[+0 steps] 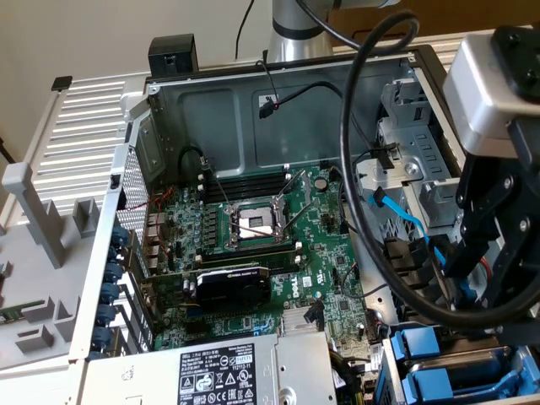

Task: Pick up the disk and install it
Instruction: 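Insert the second disk wire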

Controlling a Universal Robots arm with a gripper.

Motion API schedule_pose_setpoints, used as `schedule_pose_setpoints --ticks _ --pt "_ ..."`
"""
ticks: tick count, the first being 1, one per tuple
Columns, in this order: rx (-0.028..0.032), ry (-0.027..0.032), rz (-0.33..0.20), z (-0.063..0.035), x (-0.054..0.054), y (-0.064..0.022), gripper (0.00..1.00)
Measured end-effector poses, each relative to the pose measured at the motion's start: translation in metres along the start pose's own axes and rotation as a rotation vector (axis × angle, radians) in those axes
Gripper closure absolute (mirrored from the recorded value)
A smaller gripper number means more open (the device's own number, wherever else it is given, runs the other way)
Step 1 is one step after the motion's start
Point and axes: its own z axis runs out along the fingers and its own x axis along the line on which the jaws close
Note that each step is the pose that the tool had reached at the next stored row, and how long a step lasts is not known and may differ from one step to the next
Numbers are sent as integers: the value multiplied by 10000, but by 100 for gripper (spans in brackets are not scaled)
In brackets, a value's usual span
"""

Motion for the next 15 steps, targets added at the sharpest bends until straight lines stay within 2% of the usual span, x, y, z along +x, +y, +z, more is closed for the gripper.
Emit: schedule_pose_setpoints --ticks 2,3,6,13,15 --pt "1 -22 26 3 1 -1 55" --pt "2 -33 40 4 1 -1 63" --pt "5 -75 77 6 3 -1 63" --pt "0 -268 132 10 13 -2 63" --pt "-2 -305 146 9 17 -3 65"
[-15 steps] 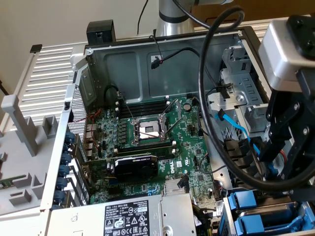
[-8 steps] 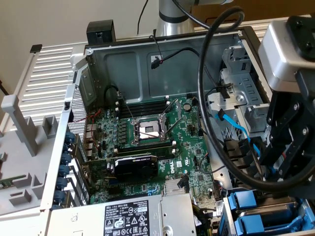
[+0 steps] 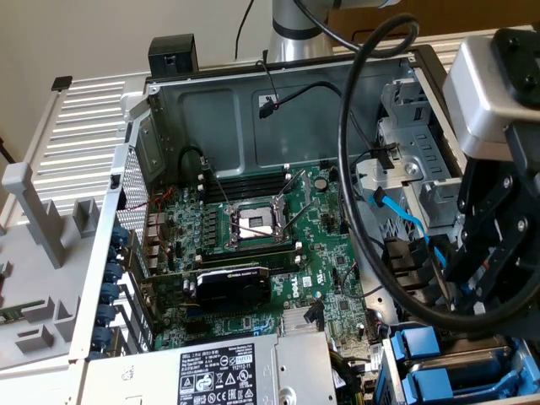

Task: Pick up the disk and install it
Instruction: 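Insert the second disk wire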

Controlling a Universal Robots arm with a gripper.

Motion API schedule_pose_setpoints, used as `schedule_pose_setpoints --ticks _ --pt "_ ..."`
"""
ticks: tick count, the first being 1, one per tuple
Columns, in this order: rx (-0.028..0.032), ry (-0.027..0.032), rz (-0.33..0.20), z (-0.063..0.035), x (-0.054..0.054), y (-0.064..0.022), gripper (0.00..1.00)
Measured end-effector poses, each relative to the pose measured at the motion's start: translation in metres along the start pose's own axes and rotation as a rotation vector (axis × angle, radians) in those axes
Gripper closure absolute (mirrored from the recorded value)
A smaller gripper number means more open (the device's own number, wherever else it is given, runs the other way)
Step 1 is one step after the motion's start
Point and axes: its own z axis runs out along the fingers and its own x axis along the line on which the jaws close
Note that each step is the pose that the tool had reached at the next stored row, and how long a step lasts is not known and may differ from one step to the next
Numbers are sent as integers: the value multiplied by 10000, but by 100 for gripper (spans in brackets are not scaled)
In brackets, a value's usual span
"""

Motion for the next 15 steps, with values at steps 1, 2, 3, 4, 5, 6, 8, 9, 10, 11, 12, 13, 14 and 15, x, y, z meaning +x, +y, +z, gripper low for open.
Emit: schedule_pose_setpoints --ticks 1,2,3,4,5,6,8,9,10,11,12,13,14,15 --pt "-1 -10 12 0 2 0 71" --pt "-1 -22 24 0 4 0 71" --pt "-2 -35 34 -1 7 0 78" --pt "-4 -50 47 -1 10 -1 83" --pt "-7 -64 58 -2 13 -1 84" --pt "-10 -79 69 -3 17 -1 84" --pt "-13 -109 89 -4 21 -1 84" --pt "-13 -116 97 -4 20 -1 84" --pt "-14 -118 103 -5 20 -1 84" --pt "-12 -117 105 -9 20 -1 84" --pt "-12 -117 106 -14 19 0 84" --pt "-11 -113 107 -21 13 1 84" --pt "-9 -92 108 -27 3 3 84" --pt "-6 -58 114 -36 -8 9 84"
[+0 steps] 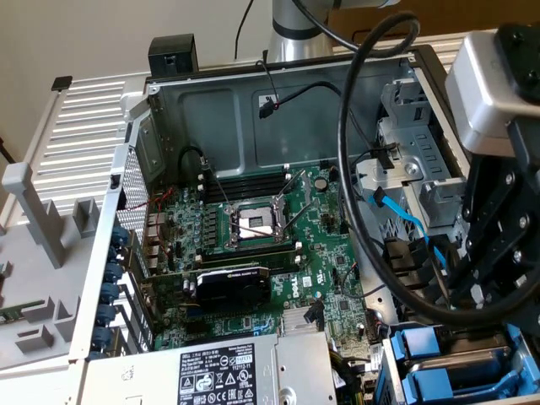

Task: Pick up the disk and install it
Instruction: 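Insert the second disk wire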

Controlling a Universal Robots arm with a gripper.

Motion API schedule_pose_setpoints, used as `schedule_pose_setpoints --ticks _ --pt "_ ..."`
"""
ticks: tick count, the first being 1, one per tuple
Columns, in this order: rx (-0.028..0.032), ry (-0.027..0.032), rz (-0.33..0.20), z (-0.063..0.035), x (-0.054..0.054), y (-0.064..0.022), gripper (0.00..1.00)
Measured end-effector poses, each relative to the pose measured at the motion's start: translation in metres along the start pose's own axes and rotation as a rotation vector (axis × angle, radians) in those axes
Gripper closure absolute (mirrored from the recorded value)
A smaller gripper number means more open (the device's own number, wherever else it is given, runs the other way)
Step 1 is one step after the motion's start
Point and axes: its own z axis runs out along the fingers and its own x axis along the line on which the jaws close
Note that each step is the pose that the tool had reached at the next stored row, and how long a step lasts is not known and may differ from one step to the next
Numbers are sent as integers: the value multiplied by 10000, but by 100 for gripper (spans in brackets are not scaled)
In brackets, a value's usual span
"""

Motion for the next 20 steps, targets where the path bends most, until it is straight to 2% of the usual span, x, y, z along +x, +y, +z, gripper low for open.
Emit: schedule_pose_setpoints --ticks 4,5,6,10,12,14,16,18,20 --pt "25 148 22 -26 -45 26 84" --pt "40 211 30 -30 -56 34 84" --pt "59 307 42 -31 -63 40 84" --pt "164 798 109 -24 -89 70 84" --pt "244 939 122 -24 -118 84 84" --pt "326 1035 128 -27 -152 98 84" --pt "398 1160 139 -29 -185 111 84" --pt "462 1324 156 -28 -216 125 84" --pt "516 1521 180 -26 -244 138 84"
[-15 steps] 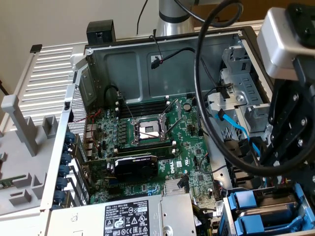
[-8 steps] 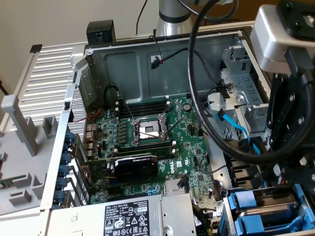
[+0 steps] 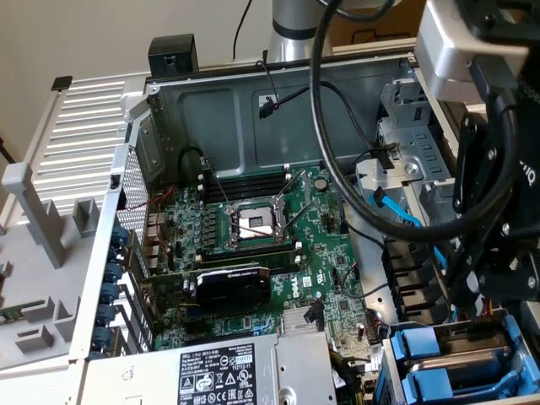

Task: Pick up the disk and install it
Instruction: 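Insert the second disk wire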

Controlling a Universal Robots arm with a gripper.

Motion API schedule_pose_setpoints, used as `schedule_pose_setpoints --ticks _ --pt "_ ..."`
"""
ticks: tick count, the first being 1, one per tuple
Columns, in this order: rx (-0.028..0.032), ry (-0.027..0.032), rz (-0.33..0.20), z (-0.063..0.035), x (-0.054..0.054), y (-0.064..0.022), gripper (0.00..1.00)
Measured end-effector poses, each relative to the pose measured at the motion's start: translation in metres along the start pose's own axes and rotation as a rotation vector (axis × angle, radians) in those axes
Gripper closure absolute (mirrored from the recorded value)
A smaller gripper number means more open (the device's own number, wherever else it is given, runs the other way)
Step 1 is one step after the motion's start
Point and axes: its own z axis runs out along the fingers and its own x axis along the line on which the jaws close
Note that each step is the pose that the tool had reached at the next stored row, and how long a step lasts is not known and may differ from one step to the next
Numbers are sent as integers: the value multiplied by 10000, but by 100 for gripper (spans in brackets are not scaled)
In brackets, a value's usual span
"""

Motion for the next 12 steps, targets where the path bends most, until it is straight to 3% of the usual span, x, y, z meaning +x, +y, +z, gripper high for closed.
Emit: schedule_pose_setpoints --ticks 3,7,10,12 --pt "96 299 34 0 -44 19 84" --pt "239 594 69 1 -128 38 84" --pt "298 741 85 1 -197 50 84" --pt "304 762 87 3 -212 55 84"
